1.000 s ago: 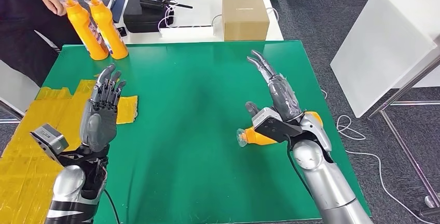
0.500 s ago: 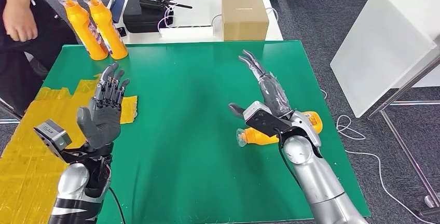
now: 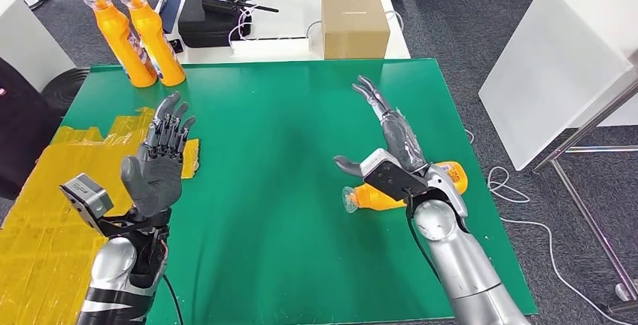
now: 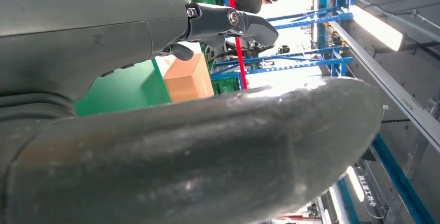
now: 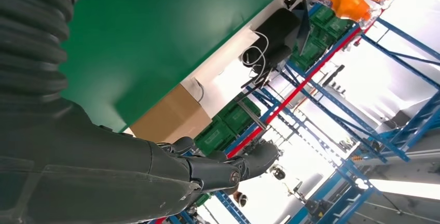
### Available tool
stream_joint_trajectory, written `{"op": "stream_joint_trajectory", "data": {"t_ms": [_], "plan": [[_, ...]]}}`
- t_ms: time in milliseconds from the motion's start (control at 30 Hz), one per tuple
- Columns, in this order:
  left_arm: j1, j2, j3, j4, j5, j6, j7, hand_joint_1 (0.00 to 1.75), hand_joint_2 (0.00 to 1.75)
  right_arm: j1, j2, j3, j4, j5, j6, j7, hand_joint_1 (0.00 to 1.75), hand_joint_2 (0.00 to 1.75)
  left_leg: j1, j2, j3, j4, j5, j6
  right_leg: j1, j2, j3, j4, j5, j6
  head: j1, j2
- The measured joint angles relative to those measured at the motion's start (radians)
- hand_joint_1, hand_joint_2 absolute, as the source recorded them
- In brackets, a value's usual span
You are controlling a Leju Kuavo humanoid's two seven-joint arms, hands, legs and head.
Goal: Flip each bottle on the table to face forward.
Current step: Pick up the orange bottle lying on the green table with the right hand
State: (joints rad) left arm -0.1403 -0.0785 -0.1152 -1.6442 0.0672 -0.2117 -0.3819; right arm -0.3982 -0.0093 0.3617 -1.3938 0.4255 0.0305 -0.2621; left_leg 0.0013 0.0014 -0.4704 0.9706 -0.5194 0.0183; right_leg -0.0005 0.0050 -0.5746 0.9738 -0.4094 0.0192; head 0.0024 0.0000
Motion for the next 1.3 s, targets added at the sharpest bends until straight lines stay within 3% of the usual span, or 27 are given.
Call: {"op": "stream_joint_trajectory", "data": {"t_ms": [267, 433, 567, 767, 833, 1033, 1167, 1300], "plan": [[0.0, 0.0, 0.0, 0.002, -0.003, 0.002, 0.0, 0.0, 0.0, 0.004, -0.013, -0.006, 0.007, 0.01, 0.036, 0.01, 0.0, 1.75, 0.0, 0.0, 0.0, 0.0, 0.0, 0.0, 0.0, 0.0, 0.0, 0.0, 0.0, 0.0, 0.0, 0.0], [0.001, 0.003, 0.001, 0.008, 0.006, 0.006, -0.013, 0.0, 0.0, -0.043, -0.112, 0.015, 0.076, -0.012, 0.166, 0.022, 0.0, 1.75, -0.001, -0.002, -0.001, 0.0, 0.0, 0.0, 0.0, -0.003, 0.001, 0.0, 0.0, 0.0, 0.0, 0.0], [0.002, 0.008, 0.003, 0.012, 0.012, 0.006, -0.02, 0.0, 0.0, -0.066, -0.186, 0.018, 0.117, -0.032, 0.197, 0.011, 0.0, 1.75, -0.002, -0.004, -0.001, 0.0, 0.0, 0.001, -0.001, -0.004, 0.001, 0.0, 0.0, 0.0, 0.0, 0.0], [0.002, 0.009, 0.003, 0.019, 0.014, 0.004, -0.021, 0.0, 0.0, -0.08, -0.249, 0.034, 0.142, -0.052, 0.233, 0.04, 0.0, 1.75, -0.002, -0.004, -0.001, 0.0, 0.0, 0.001, -0.001, -0.004, 0.0, -0.001, 0.0, 0.0, 0.0, 0.0], [0.001, 0.011, 0.003, 0.024, 0.019, 0.003, -0.024, 0.0, 0.0, -0.101, -0.312, 0.058, 0.148, -0.095, 0.295, 0.074, 0.0, 1.75, -0.002, -0.005, -0.002, 0.001, 0.0, 0.001, -0.001, -0.005, 0.0, -0.001, 0.0, 0.0, 0.0, 0.0], [-0.004, 0.027, 0.01, 0.049, 0.044, 0.0, -0.043, 0.0, 0.0, -0.203, -0.599, 0.131, 0.151, -0.308, 0.474, 0.133, 0.0, 1.75, -0.005, -0.007, -0.003, 0.001, 0.002, 0.004, -0.004, -0.008, 0.0, -0.001, 0.0, 0.001, 0.0, 0.0], [-0.016, 0.032, 0.012, 0.067, 0.052, -0.009, -0.046, 0.0, 0.0, -0.224, -0.715, 0.187, 0.139, -0.363, 0.491, 0.171, 0.0, 1.75, -0.006, -0.007, -0.003, 0.001, 0.001, 0.004, -0.005, -0.008, 0.0, -0.001, 0.0, 0.001, 0.0, 0.0], [-0.017, 0.033, 0.01, 0.072, 0.051, -0.009, -0.051, 0.0, 0.0, -0.215, -0.789, 0.241, 0.111, -0.388, 0.47, 0.191, 0.0, 1.75, -0.006, -0.007, -0.003, 0.001, 0.001, 0.004, -0.005, -0.008, 0.0, -0.001, 0.0, 0.001, 0.0, 0.0]]}}
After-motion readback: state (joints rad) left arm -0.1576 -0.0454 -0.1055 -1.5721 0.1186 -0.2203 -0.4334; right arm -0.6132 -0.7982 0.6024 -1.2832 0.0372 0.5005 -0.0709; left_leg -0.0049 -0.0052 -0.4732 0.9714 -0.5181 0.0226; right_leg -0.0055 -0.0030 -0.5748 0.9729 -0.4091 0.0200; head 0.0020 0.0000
